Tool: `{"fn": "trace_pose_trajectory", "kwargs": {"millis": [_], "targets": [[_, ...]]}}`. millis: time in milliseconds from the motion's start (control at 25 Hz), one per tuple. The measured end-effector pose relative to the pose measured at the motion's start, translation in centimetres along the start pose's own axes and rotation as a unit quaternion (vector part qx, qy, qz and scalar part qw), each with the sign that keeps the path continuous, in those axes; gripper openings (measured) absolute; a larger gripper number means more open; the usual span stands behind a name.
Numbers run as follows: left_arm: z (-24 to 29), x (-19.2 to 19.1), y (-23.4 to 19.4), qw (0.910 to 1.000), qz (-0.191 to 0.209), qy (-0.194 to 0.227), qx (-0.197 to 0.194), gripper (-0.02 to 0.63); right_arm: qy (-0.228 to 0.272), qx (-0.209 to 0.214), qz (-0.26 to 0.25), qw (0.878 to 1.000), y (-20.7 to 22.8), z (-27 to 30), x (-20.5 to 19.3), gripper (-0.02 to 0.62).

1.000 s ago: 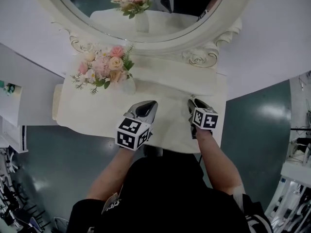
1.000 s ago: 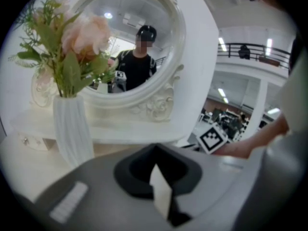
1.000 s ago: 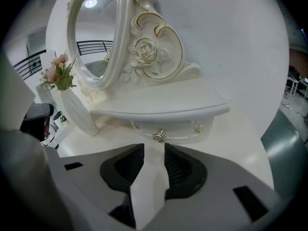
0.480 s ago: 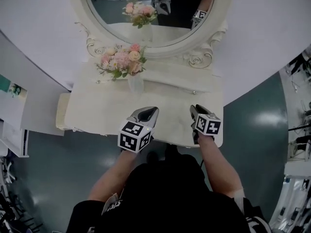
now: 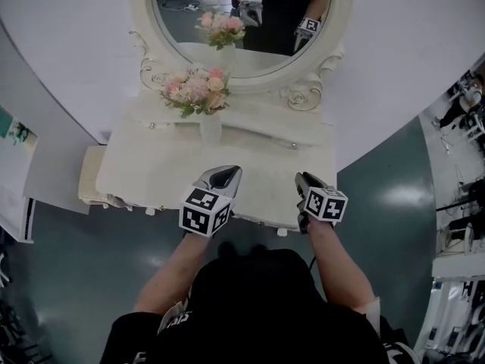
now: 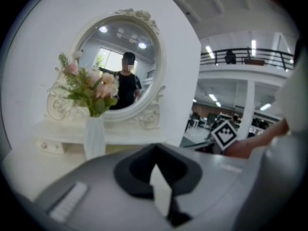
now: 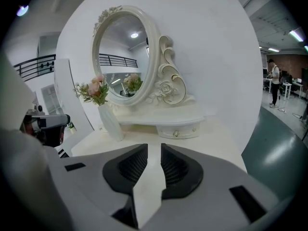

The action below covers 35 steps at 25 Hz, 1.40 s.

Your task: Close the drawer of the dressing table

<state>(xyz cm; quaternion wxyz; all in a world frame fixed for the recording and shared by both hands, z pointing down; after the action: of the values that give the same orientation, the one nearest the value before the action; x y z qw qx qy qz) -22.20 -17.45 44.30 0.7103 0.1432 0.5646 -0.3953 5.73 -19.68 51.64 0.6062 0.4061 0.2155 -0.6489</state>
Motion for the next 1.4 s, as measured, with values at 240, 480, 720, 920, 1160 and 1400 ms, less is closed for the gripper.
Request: {"fn": "trace_pose_trajectory", "kwargs": {"millis": [240, 480, 720, 920, 1160, 1400], "targets": [[0.8, 0.2, 1.4, 1.0000, 0.002, -0.002, 0.002, 0.009, 0.015, 0.019, 0.004, 1.000, 0.7, -1.7, 0.4, 0.074], [3.0, 1.3, 4.1, 0.9998, 0.010, 0.000, 0.015, 0.009, 0.032, 0.056, 0.000, 0.998, 2.8, -3.9, 1.0, 0.072], [5.3, 2.4, 8.1, 0.9994, 0.012, 0.001, 0.032, 0.009, 0.052, 0.079, -0.009, 0.996, 6.9, -6.0, 2.5, 0.061], [6.9, 2.8, 11.1, 0.9988, 0.014, 0.002, 0.047, 0.009, 0.068, 0.112, -0.028, 0.991, 9.2, -7.7, 3.4, 0.037], [7.6, 3.7, 13.9, 0.9967, 0.011, 0.020, 0.078, 0.009, 0.092, 0.167, -0.055, 0.980, 11.1, -10.4, 4.4, 0.023], [7.3, 4.3, 14.9, 0.9952, 0.005, 0.034, 0.092, 0.009, 0.126, 0.173, -0.083, 0.973, 12.0, -11.9, 6.0, -0.005]]}}
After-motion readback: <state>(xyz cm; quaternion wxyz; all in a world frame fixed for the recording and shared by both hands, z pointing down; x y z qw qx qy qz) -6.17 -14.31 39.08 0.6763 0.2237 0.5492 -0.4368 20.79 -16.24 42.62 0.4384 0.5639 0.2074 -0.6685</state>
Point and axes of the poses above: the fingertips, and each gripper's own axes: z forward along the fingers, y to its right, x out of its top, the point moved 8 cm from there along -z, backward along the fingers, and after that the axes turned 4 degrees about -x, right-handed, at the moved point
